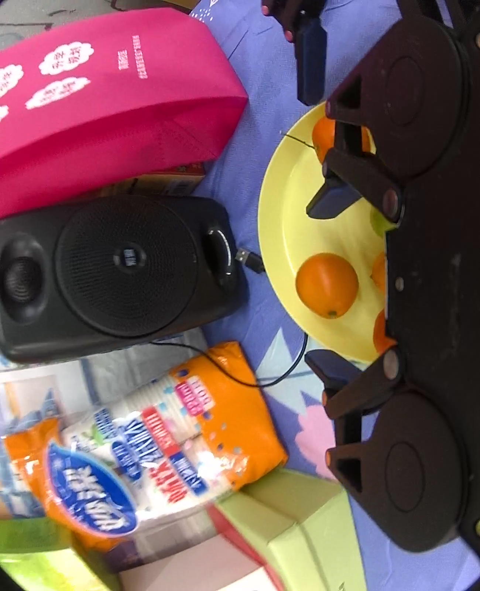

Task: Organize fruits
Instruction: 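Carry both fruits onto the yellow plate and open both tools, then grasp a kiwi with the left tool while the right tool grasps a kiwi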

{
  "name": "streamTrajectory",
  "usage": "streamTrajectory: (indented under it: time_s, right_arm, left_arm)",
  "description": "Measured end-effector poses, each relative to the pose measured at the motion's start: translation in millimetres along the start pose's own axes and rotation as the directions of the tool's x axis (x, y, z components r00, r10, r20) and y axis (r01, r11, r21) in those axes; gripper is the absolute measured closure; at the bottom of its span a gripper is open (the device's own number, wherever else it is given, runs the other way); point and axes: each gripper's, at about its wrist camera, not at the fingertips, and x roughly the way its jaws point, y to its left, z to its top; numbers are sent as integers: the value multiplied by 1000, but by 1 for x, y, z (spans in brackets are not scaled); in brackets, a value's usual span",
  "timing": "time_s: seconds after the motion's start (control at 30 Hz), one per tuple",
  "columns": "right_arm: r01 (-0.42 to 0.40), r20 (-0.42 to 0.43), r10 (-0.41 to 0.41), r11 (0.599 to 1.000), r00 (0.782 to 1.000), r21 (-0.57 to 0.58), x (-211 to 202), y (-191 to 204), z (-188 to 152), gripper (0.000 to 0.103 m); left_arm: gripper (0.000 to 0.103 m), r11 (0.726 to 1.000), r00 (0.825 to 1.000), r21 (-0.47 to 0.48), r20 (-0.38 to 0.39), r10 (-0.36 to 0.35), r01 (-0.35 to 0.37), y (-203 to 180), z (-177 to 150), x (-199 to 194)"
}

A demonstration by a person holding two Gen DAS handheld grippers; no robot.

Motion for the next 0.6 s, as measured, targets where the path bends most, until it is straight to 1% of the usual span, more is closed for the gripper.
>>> streamTrajectory:
  time_s: [0.07, 0.1, 0.13, 0.2, 0.27, 0.33, 0.37, 0.43, 0.5, 0.57, 0.6]
  right_arm:
    - [6, 15, -6, 1000, 1000, -4, -10, 2, 0, 42]
    - [11, 24, -11, 1000, 1000, -11, -16, 3, 0, 42]
    - [11, 38, -11, 1000, 999, -14, -24, 4, 0, 42]
    - [6, 66, -5, 1000, 998, -4, -42, 5, -4, 37]
    - [4, 81, -5, 1000, 997, 16, -59, 7, -12, 23]
    - [-11, 97, 8, 999, 995, 34, -75, 11, -24, 17]
    - [-18, 98, 15, 999, 995, 38, -82, 14, -32, 17]
    - [-26, 83, 22, 999, 996, 47, -90, 19, -49, 17]
    - [-21, 49, 18, 997, 999, 69, -94, 23, -68, 17]
    - [-20, 10, 19, 996, 1000, 82, -94, 26, -86, 17]
    - [-13, -6, 14, 996, 1000, 85, -93, 28, -93, 17]
  left_arm:
    - [21, 1000, 1000, 8, 17, 23, -23, 0, 0, -14]
    - [18, 999, 999, 15, 34, 30, -30, 0, -1, -24]
    - [13, 999, 998, 16, 49, 39, -40, 1, -2, -34]
    - [11, 998, 996, 13, 76, 52, -53, 6, -7, -55]
    - [9, 997, 991, 11, 110, 71, -72, 11, -18, -79]
    - [7, 996, 988, -9, 127, 88, -88, 17, -33, -101]
    - [7, 996, 987, -20, 130, 92, -91, 19, -43, -111]
    - [7, 992, 985, -43, 118, 122, -118, 22, -67, -127]
    - [7, 987, 983, -59, 102, 156, -150, 23, -91, -138]
    - [7, 978, 976, -66, 88, 201, -196, 21, -114, -147]
    - [7, 976, 974, -73, 86, 210, -204, 19, -125, -151]
